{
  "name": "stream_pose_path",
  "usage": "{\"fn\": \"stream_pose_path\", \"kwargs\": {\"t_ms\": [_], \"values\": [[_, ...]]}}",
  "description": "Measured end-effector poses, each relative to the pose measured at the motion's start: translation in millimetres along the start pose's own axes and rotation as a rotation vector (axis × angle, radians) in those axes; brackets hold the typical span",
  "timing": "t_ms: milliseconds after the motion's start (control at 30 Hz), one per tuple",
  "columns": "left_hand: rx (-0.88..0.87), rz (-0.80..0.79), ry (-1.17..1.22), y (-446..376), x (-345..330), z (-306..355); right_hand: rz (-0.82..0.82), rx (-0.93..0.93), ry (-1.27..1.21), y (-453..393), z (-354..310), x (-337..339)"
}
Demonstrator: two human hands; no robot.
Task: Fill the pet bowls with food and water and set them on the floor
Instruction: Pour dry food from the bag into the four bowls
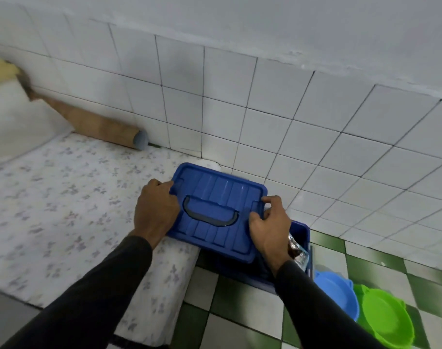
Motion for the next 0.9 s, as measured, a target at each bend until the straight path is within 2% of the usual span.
{"fn": "stream_pose_path", "kwargs": {"t_ms": [200, 533, 767, 900], "values": [[0.030, 0.037, -0.075, -22, 63, -47, -0.140, 0.103, 0.013, 8, -65, -67], [0.146, -0.059, -0.219, -55, 121, -123, -0.368, 0.263, 0.311, 31, -135, -154], [0.120, -0.071, -0.245, -56, 122, -142, -0.404, 0.347, 0.505, 41, -149, -169], [0.132, -0.054, -0.251, -52, 121, -143, -0.354, 0.426, 0.662, 42, -151, -170]]}}
Point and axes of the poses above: each hand's wrist, its own y-axis away from the middle knuckle, its own x-axis out of the back of the hand, z = x × y, the point moved 7 cm from there along -y, towards the middle knuckle, and after that the axes turned 12 degrees about y, right-handed, at the moved point
